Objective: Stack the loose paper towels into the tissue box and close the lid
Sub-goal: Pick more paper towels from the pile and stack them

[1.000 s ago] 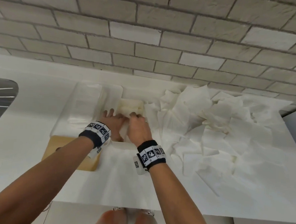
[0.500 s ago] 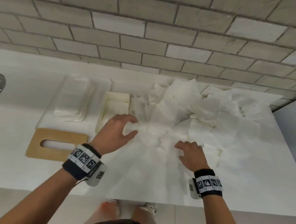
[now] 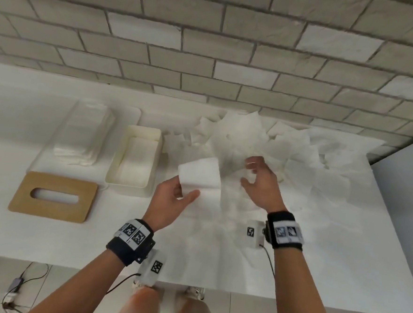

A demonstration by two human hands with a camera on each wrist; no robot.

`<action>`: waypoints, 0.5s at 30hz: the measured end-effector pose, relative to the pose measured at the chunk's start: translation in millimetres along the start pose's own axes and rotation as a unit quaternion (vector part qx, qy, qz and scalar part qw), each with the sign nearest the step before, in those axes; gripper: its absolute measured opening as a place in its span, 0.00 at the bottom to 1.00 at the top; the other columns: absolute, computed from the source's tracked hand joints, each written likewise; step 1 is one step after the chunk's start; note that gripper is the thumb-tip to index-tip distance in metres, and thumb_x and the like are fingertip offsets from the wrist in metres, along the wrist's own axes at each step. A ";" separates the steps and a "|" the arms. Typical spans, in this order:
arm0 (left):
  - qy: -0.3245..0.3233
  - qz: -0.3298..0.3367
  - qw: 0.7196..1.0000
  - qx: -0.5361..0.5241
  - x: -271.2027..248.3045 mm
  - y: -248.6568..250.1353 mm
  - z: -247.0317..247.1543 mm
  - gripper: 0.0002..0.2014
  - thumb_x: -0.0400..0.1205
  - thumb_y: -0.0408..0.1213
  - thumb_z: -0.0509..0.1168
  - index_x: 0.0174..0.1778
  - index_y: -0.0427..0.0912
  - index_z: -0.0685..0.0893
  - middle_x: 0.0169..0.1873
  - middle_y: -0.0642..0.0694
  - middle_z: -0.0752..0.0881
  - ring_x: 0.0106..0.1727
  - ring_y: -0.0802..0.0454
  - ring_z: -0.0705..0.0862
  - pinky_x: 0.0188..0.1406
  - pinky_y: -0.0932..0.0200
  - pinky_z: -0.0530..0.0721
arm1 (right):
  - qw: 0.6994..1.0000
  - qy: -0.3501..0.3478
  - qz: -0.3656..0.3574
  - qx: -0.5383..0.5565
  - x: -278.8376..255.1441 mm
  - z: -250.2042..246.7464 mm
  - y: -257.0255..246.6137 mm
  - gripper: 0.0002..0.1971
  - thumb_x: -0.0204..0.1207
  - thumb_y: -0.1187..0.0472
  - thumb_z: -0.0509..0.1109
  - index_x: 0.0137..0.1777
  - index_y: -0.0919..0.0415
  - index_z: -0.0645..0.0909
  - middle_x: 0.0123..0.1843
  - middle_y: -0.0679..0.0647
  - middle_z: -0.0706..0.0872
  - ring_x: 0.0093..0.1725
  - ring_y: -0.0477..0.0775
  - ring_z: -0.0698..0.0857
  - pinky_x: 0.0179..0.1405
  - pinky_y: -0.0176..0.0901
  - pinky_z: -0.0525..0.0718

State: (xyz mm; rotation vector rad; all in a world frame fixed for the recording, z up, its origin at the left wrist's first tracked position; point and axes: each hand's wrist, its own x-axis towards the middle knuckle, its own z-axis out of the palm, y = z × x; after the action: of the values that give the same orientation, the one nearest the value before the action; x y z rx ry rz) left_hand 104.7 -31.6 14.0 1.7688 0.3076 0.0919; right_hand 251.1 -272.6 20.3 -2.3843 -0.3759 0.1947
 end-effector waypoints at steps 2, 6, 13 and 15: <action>0.007 -0.005 1.000 0.008 -2.1 2.1 -8.1 0.15 0.85 0.33 0.77 0.65 0.53 0.88 0.53 0.64 0.95 0.55 0.60 0.94 0.58 0.54 0.94 | 0.977 -0.015 0.013 -0.214 20.4 11.3 22.7 0.40 0.74 0.73 0.72 0.86 0.50 0.71 0.81 0.59 0.78 0.79 0.68 0.78 0.74 0.65 0.82; 0.026 -0.016 0.998 0.047 -3.3 4.4 -38.0 0.12 0.86 0.47 0.76 0.64 0.52 0.89 0.53 0.54 0.95 0.54 0.49 0.94 0.57 0.39 0.94 | 0.960 -0.058 -0.005 -0.273 40.8 28.6 41.4 0.21 0.80 0.70 0.69 0.69 0.50 0.87 0.74 0.56 0.86 0.74 0.64 0.83 0.77 0.55 0.76; 0.071 0.005 0.997 0.036 33.7 42.2 -131.7 0.21 0.87 0.37 0.75 0.73 0.54 0.76 0.58 0.54 0.92 0.55 0.59 0.93 0.48 0.61 0.92 | 0.991 0.130 -0.027 0.024 43.8 9.3 -23.2 0.26 0.76 0.76 0.62 0.60 0.45 0.84 0.50 0.47 0.92 0.37 0.50 0.84 0.46 0.42 0.80; 0.061 -0.003 0.998 0.015 53.3 42.1 -152.9 0.27 0.87 0.35 0.75 0.80 0.52 0.73 0.61 0.51 0.91 0.59 0.58 0.91 0.46 0.65 0.92 | 0.983 0.163 -0.038 0.080 41.3 6.4 -47.9 0.27 0.74 0.78 0.61 0.60 0.46 0.84 0.47 0.44 0.91 0.32 0.52 0.81 0.41 0.43 0.81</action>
State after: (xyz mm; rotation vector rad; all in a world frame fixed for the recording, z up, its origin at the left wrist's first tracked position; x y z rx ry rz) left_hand 127.5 119.1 83.2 1.7961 0.4051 0.1927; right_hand 278.3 -221.5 46.2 -2.1900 -0.2821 -0.1942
